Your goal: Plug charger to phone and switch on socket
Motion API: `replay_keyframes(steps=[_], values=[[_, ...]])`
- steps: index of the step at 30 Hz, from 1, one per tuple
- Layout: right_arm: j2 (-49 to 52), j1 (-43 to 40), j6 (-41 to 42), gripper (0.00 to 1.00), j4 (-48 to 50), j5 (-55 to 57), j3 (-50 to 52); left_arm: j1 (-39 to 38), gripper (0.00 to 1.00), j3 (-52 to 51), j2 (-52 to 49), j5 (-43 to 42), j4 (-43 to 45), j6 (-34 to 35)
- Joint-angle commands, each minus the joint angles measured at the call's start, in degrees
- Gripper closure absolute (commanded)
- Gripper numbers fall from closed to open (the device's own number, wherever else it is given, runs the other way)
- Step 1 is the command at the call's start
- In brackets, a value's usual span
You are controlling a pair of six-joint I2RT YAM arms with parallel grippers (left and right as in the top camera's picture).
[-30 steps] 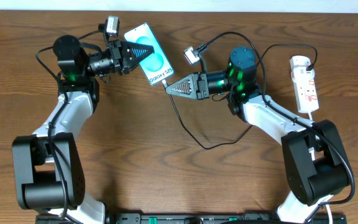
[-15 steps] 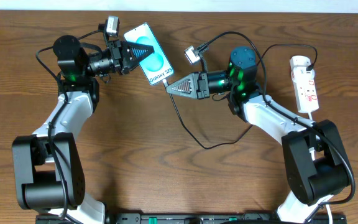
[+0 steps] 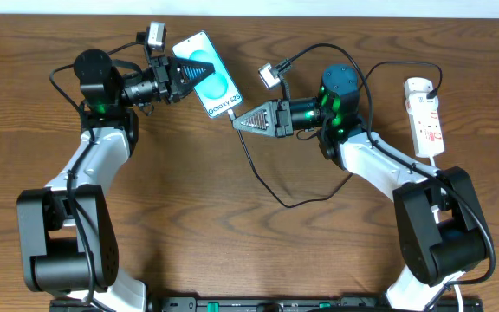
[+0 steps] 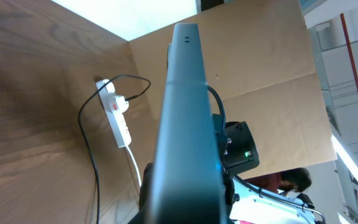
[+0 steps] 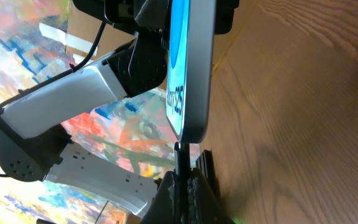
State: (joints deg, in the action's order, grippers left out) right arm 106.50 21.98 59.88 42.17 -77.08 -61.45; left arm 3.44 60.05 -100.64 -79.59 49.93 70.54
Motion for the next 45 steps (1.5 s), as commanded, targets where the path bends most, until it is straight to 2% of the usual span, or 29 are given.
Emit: replay_keyframes(steps=[1, 45], values=[[0.3, -0.2, -0.8, 0.99, 0.0, 0.7, -0.6, 0.2, 0.93, 1.8, 0.5, -0.9, 0.8, 0.2], [0.3, 0.1, -0.7, 0.99, 0.0, 1.1, -0.6, -1.4, 0.93, 1.8, 0.5, -1.0, 0.8, -1.3]])
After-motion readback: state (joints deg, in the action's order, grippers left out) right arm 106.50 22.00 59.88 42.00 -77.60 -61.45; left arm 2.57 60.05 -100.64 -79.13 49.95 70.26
